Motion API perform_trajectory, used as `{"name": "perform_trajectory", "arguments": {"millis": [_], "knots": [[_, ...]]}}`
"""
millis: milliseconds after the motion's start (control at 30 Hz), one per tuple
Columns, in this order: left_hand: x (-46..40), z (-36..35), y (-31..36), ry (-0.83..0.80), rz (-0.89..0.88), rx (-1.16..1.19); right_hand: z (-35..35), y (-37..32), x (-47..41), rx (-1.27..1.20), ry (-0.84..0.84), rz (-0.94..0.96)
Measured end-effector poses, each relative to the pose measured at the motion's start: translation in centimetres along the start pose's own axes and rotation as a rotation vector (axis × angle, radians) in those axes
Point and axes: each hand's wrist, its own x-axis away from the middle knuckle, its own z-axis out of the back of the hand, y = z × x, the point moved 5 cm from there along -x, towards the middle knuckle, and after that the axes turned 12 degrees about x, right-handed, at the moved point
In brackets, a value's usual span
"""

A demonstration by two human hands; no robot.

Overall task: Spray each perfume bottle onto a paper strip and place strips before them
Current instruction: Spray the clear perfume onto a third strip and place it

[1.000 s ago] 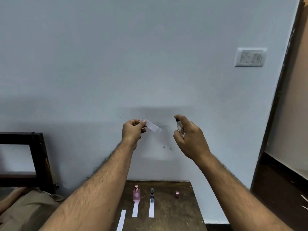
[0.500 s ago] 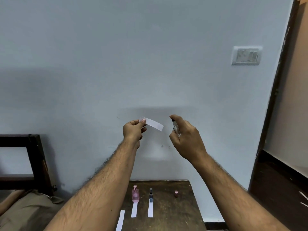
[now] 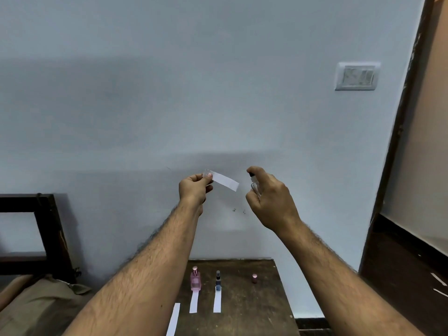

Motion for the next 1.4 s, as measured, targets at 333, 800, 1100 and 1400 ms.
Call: {"name": "perform_trajectory", "arguments": {"millis": [333, 800, 1100, 1400], "knots": [[0.1, 0.2, 0.0, -0.012, -0.004, -0.006, 0.2, 0.4, 0.2, 0.040, 0.020, 0.005], [0.5, 0.3, 0.4, -0.029, 0.000, -0.017, 0.5, 1.2, 0.3, 0.066, 0.021, 0.004], [1.0, 0.0, -0.2, -0.045, 0.030, -0.048, 0.4, 1.8, 0.8, 0.077, 0.003, 0.016], [1.2, 0.2, -1.1, -0.079, 0.071, -0.086, -0.7, 2.8, 1.5, -0.031, 0.022, -0.084]]}}
